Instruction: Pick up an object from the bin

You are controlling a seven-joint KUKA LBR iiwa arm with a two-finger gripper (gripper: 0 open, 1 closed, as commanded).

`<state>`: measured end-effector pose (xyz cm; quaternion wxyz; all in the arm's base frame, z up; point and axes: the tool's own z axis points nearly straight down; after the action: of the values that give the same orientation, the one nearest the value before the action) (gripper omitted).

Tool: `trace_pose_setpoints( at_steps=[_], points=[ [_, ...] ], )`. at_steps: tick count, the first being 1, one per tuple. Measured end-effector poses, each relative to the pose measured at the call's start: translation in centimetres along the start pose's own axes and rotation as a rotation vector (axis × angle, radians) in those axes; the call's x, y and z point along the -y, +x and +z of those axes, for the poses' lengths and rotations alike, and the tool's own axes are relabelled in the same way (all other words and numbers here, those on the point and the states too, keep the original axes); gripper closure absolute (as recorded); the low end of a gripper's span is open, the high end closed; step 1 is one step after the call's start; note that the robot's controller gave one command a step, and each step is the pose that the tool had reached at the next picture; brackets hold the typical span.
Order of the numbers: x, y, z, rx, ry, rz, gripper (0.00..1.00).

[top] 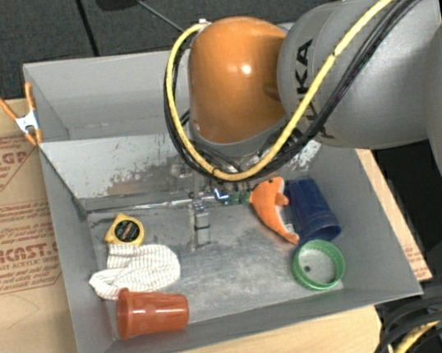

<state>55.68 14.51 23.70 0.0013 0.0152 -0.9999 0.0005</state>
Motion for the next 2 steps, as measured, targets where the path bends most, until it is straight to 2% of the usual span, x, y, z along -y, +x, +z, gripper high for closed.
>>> trace_pose_setpoints(
  at_steps=[1, 2],
  points=[
    [-1.3, -0.7, -1.0, 0.021, -0.007, 0.002, 0.0],
    [-2.1, 0.0, 5.7, 0.008, -0.003, 0.115, 0.0]
  ],
)
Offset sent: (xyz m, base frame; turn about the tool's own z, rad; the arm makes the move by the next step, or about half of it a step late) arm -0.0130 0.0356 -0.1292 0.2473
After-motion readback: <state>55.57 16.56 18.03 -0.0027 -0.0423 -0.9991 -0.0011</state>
